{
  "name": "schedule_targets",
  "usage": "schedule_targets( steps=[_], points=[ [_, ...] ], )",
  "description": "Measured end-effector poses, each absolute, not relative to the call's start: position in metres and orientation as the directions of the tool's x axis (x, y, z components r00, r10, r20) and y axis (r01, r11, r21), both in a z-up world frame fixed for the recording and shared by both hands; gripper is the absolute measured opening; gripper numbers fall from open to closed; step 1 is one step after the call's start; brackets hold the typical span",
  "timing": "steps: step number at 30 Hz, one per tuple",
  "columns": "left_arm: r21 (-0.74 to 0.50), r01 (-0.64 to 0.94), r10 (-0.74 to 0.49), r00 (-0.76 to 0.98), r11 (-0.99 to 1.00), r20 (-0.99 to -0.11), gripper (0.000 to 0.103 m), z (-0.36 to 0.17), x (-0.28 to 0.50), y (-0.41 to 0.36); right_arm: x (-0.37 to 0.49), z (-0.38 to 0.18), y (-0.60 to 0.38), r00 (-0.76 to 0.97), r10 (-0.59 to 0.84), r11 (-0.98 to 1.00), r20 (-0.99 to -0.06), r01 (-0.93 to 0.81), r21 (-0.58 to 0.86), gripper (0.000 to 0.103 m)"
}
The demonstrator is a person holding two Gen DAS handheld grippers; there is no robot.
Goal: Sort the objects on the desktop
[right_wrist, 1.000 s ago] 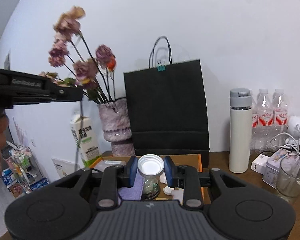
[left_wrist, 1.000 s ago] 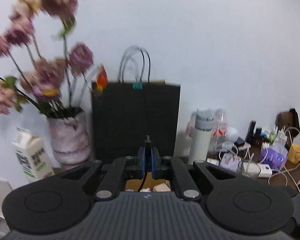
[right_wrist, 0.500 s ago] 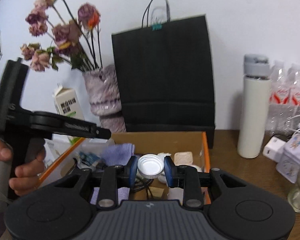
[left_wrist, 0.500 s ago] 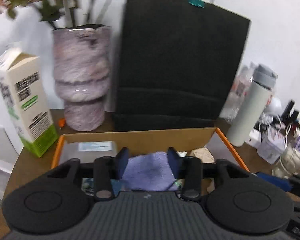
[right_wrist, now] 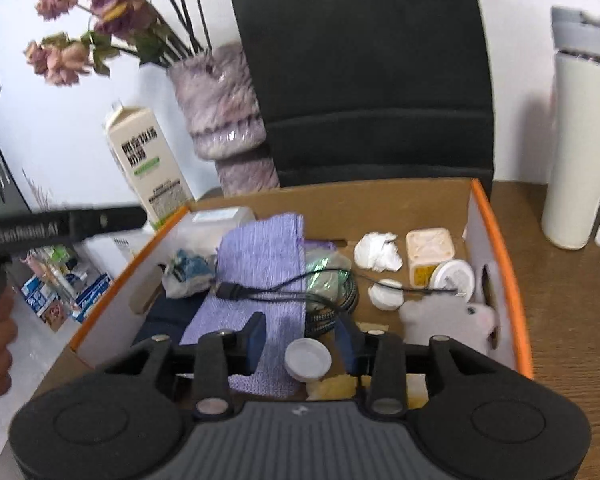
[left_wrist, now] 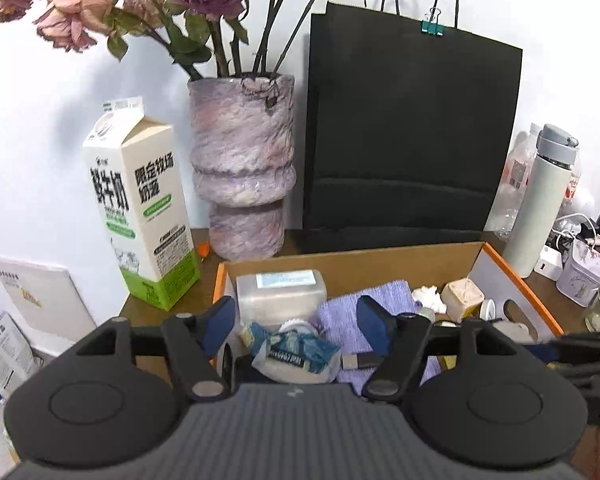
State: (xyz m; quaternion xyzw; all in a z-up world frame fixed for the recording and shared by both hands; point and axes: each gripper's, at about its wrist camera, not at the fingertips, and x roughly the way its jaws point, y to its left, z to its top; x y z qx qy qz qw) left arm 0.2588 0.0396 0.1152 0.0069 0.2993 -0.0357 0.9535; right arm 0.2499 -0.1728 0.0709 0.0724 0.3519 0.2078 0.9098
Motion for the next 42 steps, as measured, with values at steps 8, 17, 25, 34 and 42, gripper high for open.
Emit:
schedule_targets(
  steps=[8,17,25,34,42],
  points=[
    [-0.021,0.012,-0.023,0.779,1.000,-0.627,0.102,0.112,0.236,0.037,0.229,0.097,-0.193,0.750,0.246,0.968,-0.615,-0.223,0.116,0.037],
    [0.003,0.021,-0.014,0.779,1.000,-0.627,0.103,0.115,0.175,0.022,0.169,0.113,-0.195,0.798,0.245,0.968,-0.551,-0.230,0.099,0.056],
    [-0.032,0.053,-0.061,0.743,0.998,-0.666,0.103,0.083,0.116,0.016,0.116,0.079,-0.186,0.783,0.251,0.967,-0.568,-0.230,0.111,0.059],
    [-0.051,0.056,-0.076,0.722,0.997,-0.688,0.103,0.034,0.061,0.016,0.064,0.029,-0.178,0.774,0.189,0.980,-0.604,-0.191,0.061,0.059],
    [-0.001,0.055,-0.040,0.727,0.998,-0.686,0.103,0.010,0.019,0.018,0.030,0.007,-0.176,0.764,0.160,0.984,-0.625,-0.173,0.041,0.065]
  ],
)
